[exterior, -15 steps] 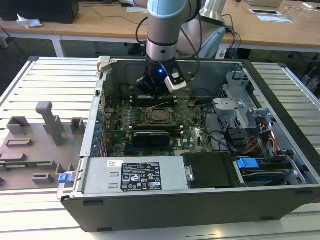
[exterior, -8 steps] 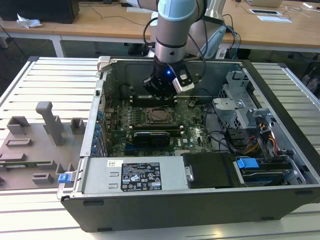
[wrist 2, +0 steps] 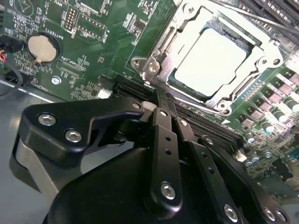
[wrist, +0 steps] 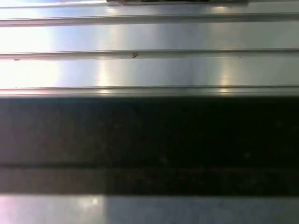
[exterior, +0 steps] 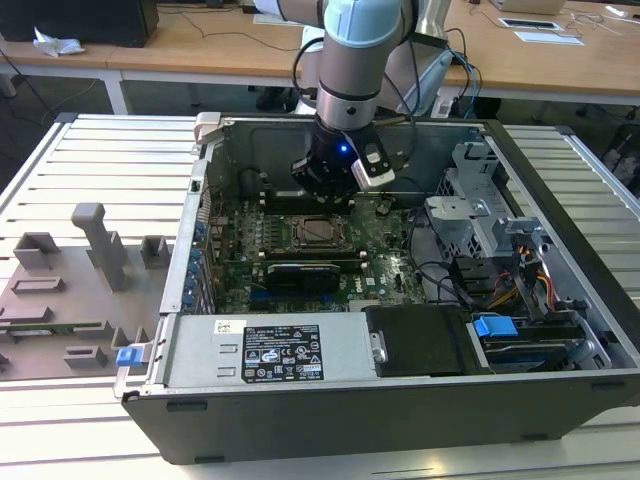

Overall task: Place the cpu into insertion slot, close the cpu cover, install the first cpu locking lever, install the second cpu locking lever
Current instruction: 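Install the first cpu locking lever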

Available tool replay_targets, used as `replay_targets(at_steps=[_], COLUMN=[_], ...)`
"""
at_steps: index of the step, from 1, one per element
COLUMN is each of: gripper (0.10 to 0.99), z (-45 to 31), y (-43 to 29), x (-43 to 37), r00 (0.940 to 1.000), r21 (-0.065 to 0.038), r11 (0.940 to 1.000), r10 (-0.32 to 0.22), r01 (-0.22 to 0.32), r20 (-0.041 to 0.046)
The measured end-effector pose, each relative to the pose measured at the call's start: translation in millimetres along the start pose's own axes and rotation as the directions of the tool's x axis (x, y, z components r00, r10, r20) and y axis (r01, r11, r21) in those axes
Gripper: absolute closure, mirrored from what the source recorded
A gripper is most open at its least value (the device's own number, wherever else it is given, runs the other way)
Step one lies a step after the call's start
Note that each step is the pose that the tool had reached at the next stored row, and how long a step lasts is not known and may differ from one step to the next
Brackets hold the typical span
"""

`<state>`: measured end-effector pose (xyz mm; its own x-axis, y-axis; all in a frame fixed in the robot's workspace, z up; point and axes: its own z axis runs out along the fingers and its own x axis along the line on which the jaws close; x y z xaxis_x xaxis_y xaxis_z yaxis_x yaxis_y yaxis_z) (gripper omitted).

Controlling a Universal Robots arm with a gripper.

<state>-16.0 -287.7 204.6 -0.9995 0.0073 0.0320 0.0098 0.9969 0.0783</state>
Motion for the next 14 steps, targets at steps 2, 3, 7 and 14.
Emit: replay_targets(at_steps=[2, 3, 7, 14], gripper=[0.980, 0.980, 0.980, 0.980], z=[0.9, 1.4, 2.4, -8.9], y=[-2.1, -2.2, -2.2, -4.4], x=[-0.8, -1.1, -1.5, -1.1], r00=[1.0000, 1.0000, 1.0000, 1.0000], r21=[0.000, -0.001, -0.010, -0.006], r11=[1.0000, 1.0000, 1.0000, 1.0000], r10=[0.000, 0.000, 0.000, 0.000], r01=[0.000, 0.000, 0.000, 0.000], r20=[-0.0001, -0.0001, -0.0007, -0.0005])
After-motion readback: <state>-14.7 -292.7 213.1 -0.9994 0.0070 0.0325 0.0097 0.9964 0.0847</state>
